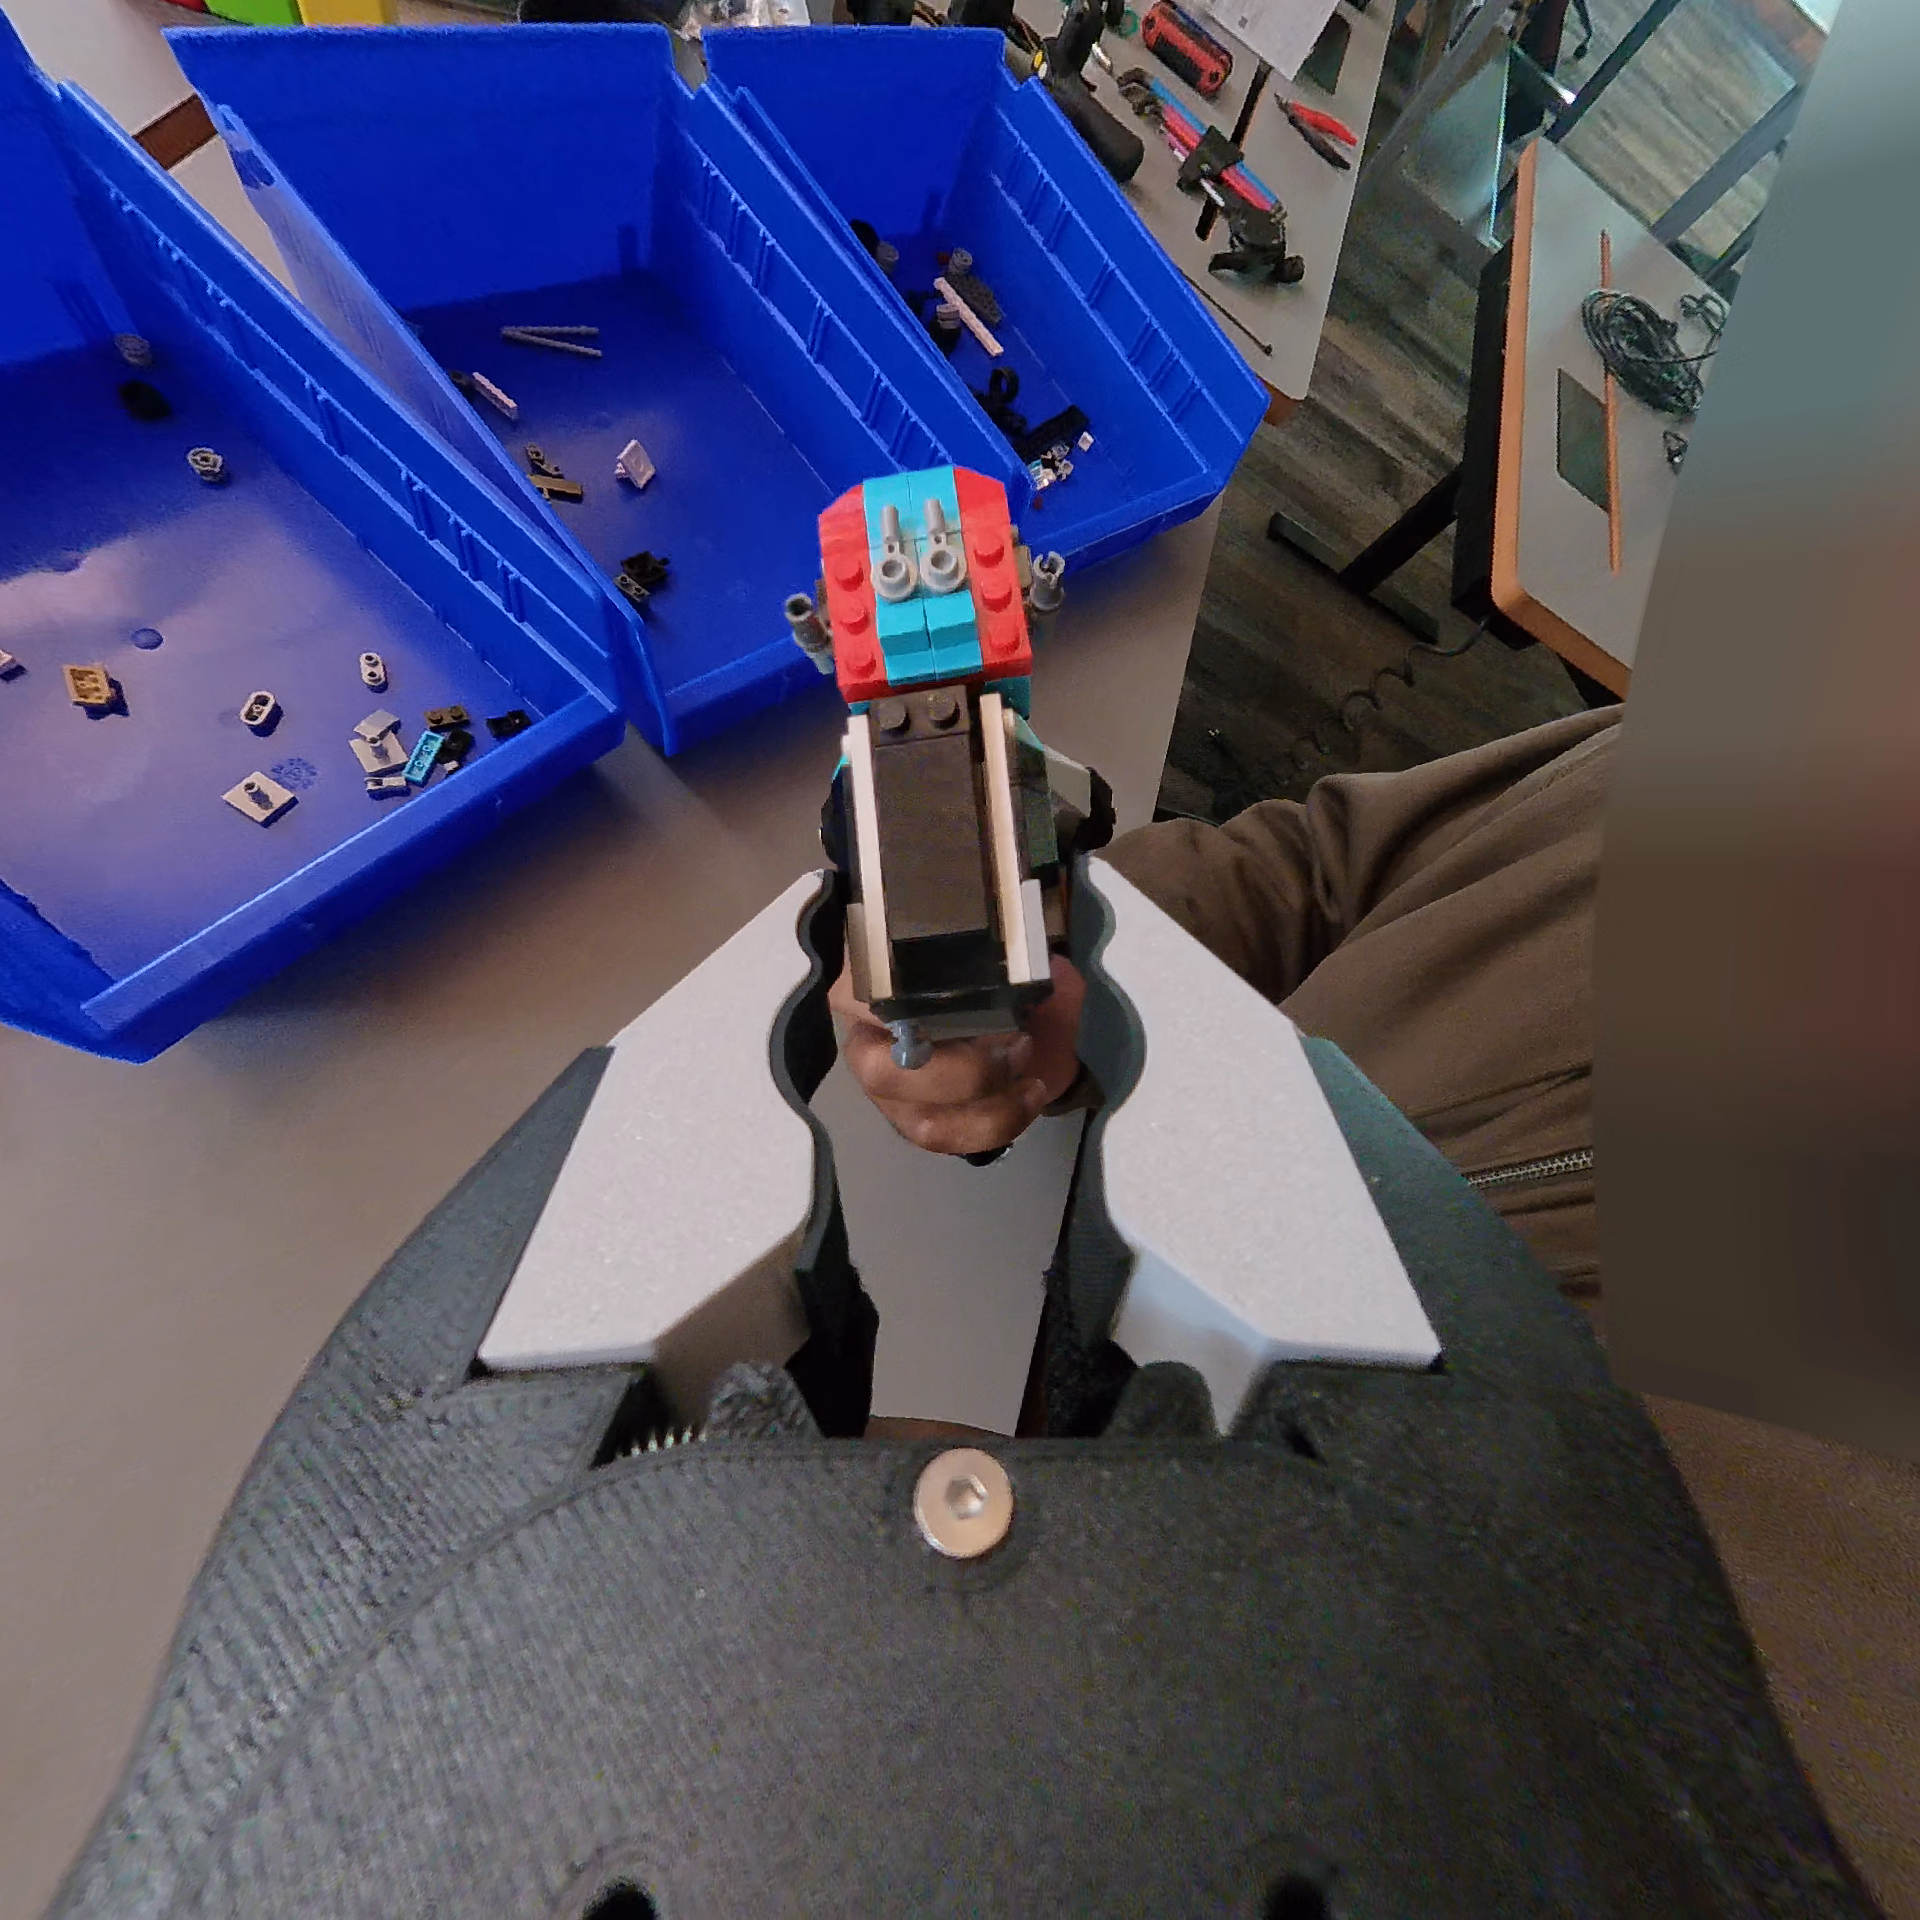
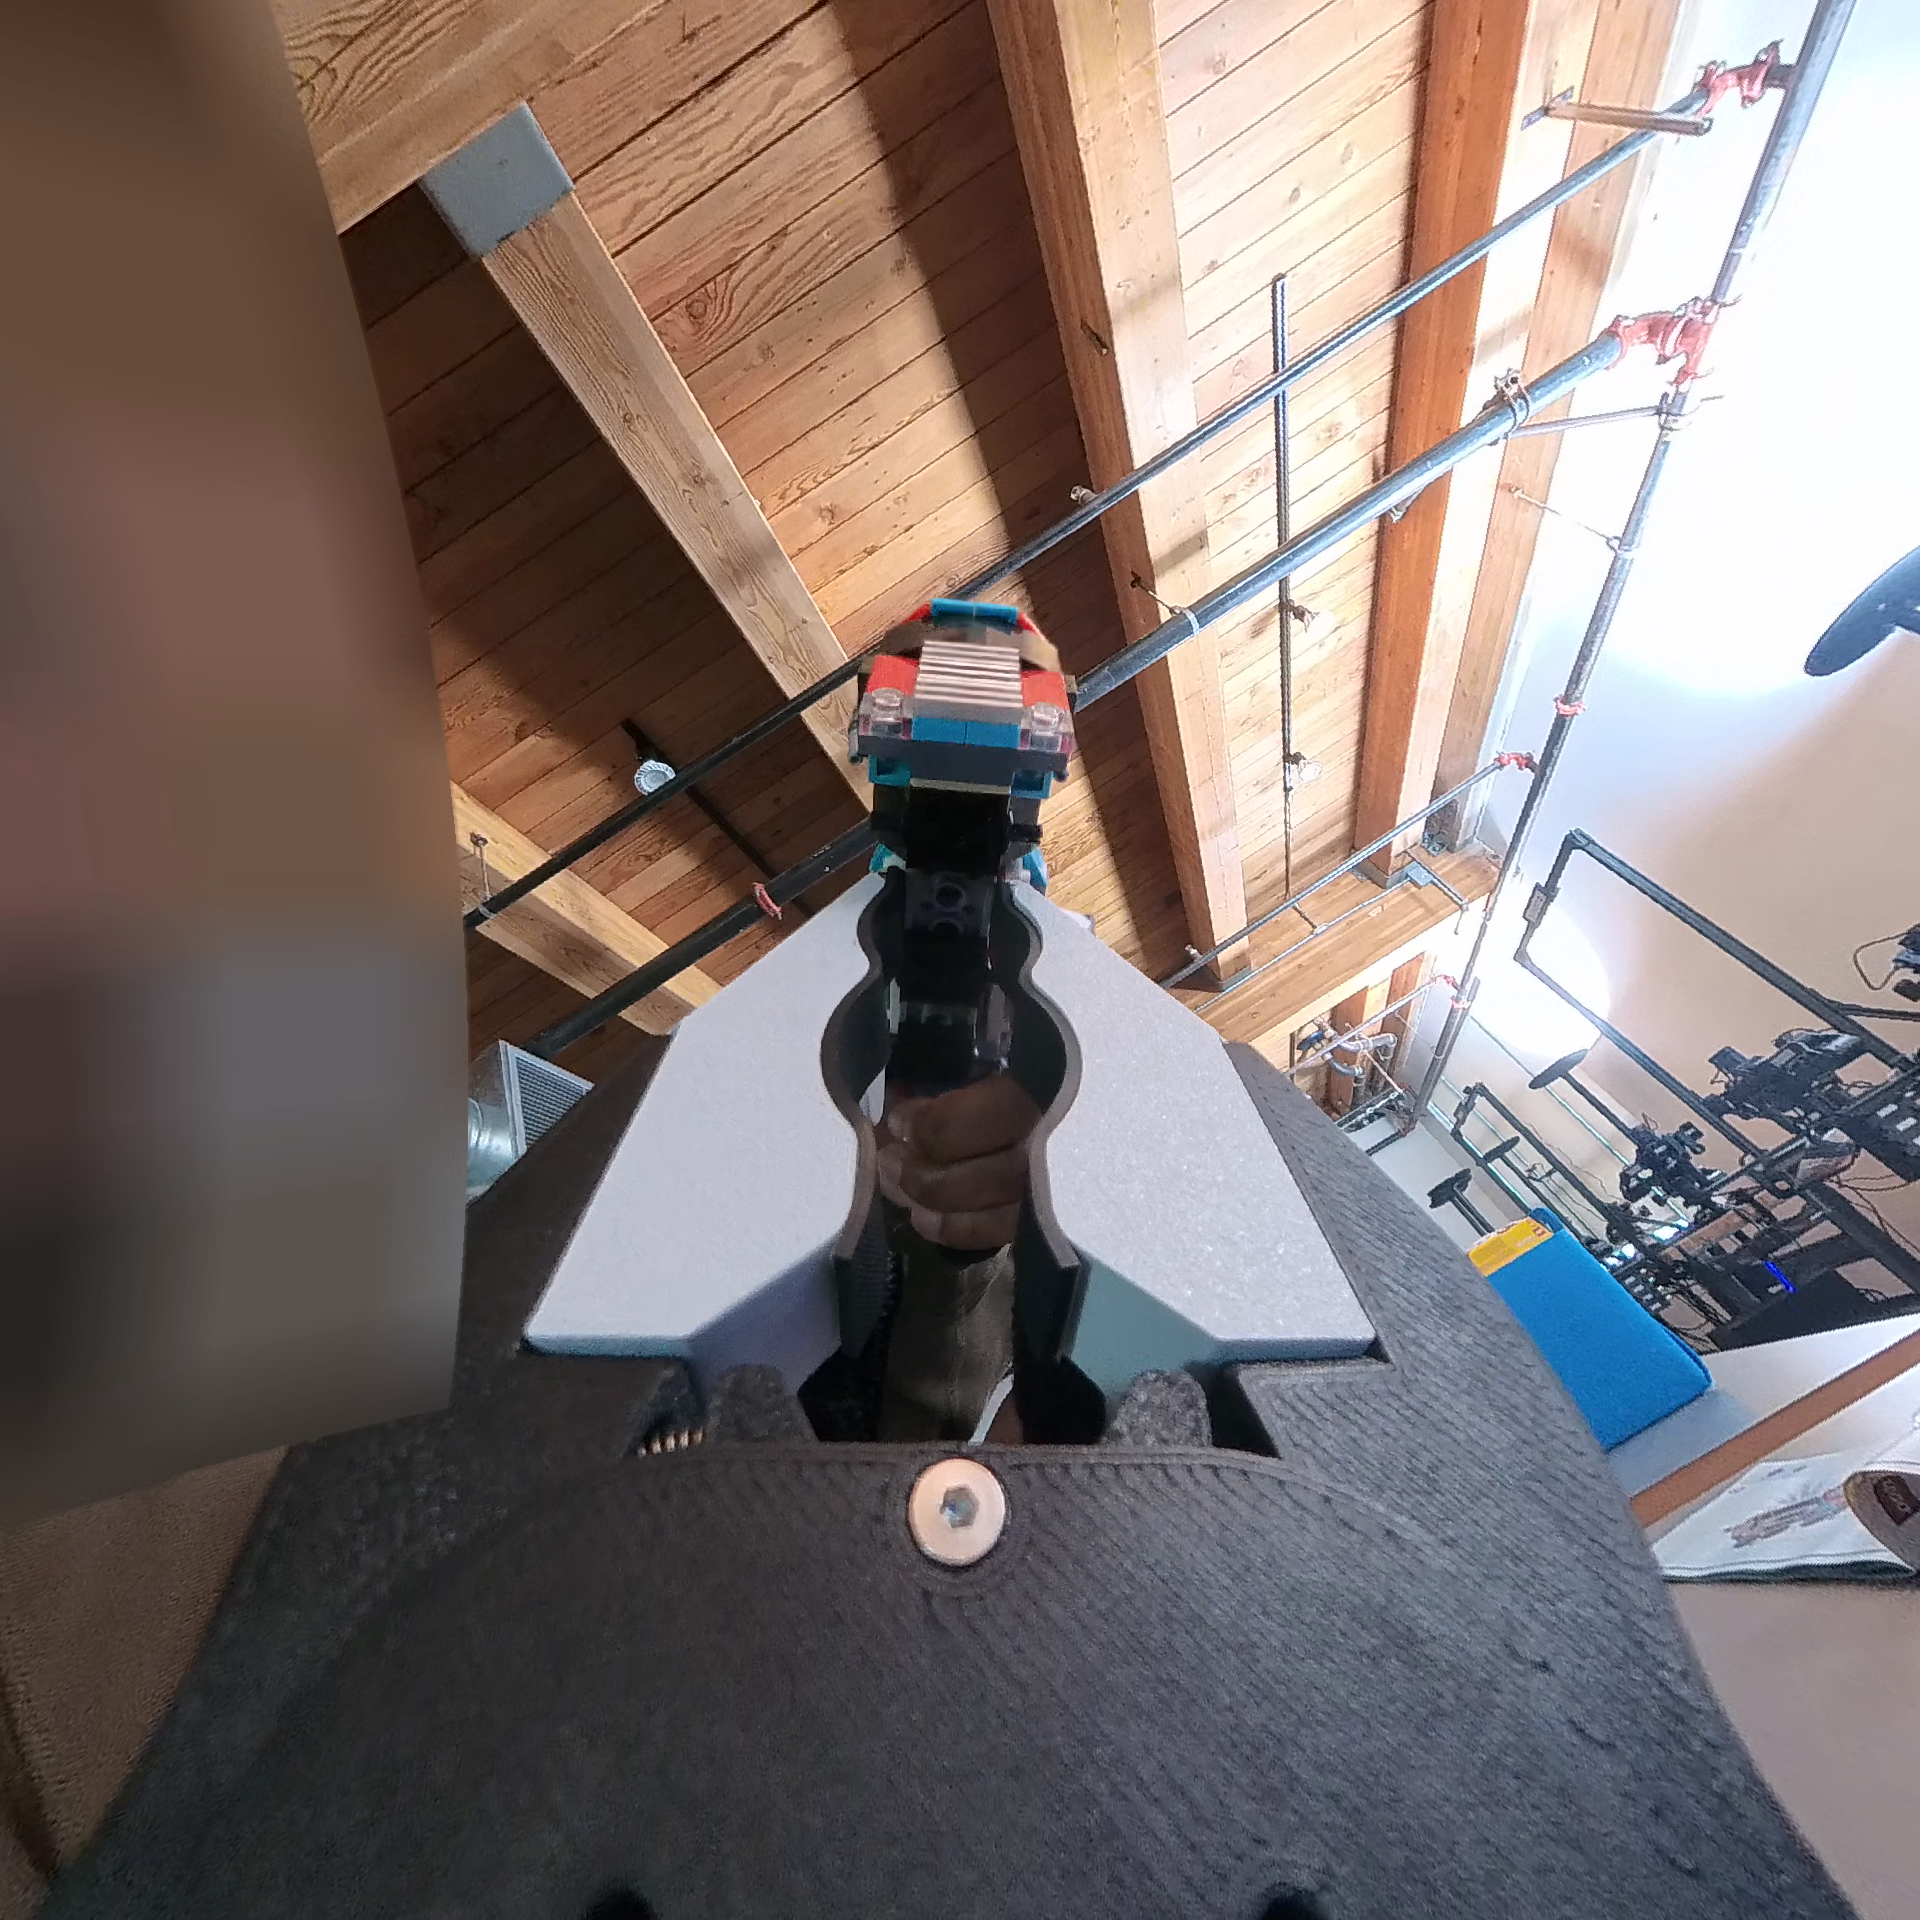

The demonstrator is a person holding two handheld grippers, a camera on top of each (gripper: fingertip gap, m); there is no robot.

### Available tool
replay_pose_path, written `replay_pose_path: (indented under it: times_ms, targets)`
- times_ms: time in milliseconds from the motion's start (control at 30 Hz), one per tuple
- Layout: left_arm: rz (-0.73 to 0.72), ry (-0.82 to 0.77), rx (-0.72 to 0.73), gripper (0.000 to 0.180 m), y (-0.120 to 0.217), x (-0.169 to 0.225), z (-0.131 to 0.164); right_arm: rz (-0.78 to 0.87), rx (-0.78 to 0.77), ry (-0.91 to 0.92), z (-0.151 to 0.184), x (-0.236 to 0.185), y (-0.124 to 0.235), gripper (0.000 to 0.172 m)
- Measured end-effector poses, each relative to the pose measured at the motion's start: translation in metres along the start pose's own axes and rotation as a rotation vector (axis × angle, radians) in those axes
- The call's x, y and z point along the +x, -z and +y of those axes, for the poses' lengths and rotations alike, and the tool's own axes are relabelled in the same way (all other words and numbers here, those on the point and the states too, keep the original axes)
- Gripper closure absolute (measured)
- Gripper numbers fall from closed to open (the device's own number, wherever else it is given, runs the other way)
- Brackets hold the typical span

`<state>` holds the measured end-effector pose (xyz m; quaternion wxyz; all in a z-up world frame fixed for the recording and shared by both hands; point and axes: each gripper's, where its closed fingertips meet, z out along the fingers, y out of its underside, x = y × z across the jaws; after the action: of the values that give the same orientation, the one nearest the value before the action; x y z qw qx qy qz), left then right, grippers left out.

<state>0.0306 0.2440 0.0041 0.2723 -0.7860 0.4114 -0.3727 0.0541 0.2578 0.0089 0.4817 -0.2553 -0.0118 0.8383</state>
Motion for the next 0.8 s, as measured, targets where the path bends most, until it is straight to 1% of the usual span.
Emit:
replay_pose_path:
  times_ms: [167,500,800]
  targets:
    - [-0.019,-0.005,0.010,0.136,0.003,-0.001,0.007,0.006,-0.021,0.000,0.006,0.002,-0.001,0.156]
    - [0.017,0.037,0.032,0.137,0.009,-0.002,0.020,0.021,-0.063,0.028,0.018,0.004,-0.002,0.156]
    - [-0.047,0.006,0.058,0.137,0.009,-0.003,0.028,0.026,-0.079,0.027,0.023,0.004,-0.002,0.156]
